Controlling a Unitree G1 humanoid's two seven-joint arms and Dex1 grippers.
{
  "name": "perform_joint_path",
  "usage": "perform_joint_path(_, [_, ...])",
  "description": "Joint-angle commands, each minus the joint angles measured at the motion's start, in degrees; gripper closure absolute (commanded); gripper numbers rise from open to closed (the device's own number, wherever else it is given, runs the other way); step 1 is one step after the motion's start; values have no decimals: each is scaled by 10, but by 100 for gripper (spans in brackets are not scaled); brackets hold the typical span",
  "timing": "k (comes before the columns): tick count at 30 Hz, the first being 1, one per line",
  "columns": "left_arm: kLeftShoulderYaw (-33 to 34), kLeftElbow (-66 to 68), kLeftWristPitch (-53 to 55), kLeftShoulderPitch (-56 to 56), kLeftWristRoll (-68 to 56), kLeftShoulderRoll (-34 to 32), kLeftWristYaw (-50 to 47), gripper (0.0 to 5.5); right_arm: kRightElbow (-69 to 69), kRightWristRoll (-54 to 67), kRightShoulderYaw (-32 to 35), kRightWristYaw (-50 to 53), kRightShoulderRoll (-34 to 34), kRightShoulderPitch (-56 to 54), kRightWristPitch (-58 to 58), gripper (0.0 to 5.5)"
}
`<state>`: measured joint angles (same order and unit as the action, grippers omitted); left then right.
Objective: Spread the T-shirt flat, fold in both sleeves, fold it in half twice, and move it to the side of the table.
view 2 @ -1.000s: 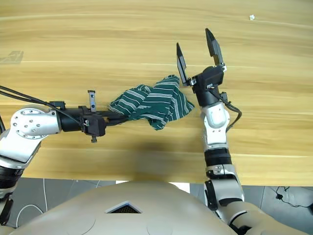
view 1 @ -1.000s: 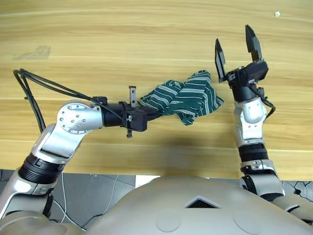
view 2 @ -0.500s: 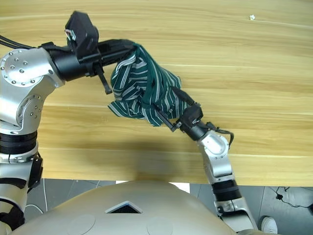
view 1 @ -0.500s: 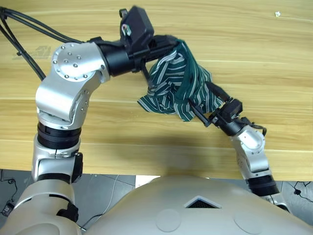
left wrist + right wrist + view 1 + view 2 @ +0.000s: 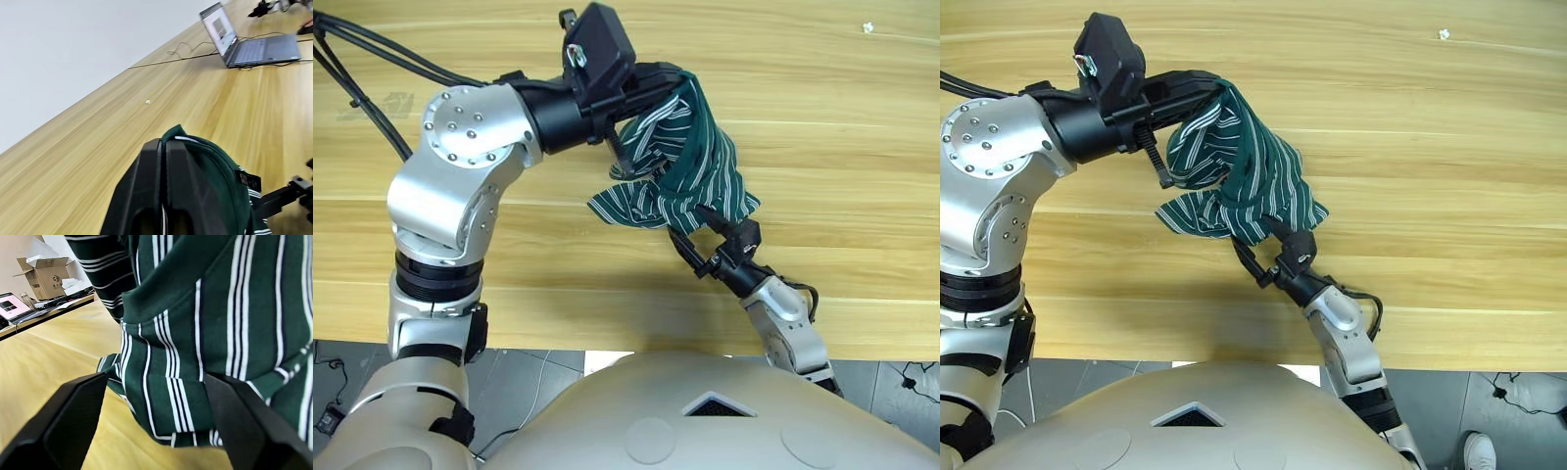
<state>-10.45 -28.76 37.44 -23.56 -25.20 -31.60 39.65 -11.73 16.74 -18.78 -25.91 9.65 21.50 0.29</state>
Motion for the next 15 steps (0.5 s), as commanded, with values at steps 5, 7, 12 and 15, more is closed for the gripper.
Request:
perform_joint_path(5, [5, -58, -1, 28, -31, -9, 31, 549, 24, -53, -15, 18, -14, -28, -8, 185])
perform_joint_path(7, [8, -62, -1, 25, -32, -8, 31, 549, 31, -75, -23, 14, -6, -28, -15, 185])
perform_joint_path(12, [21, -61, 5, 8, -38, 2, 22, 550, 42, -128, -53, -12, 32, -26, -32, 277])
perform_joint_path(15, [26, -54, 7, -4, -40, 7, 14, 550, 48, -146, -62, -18, 42, -26, -40, 336])
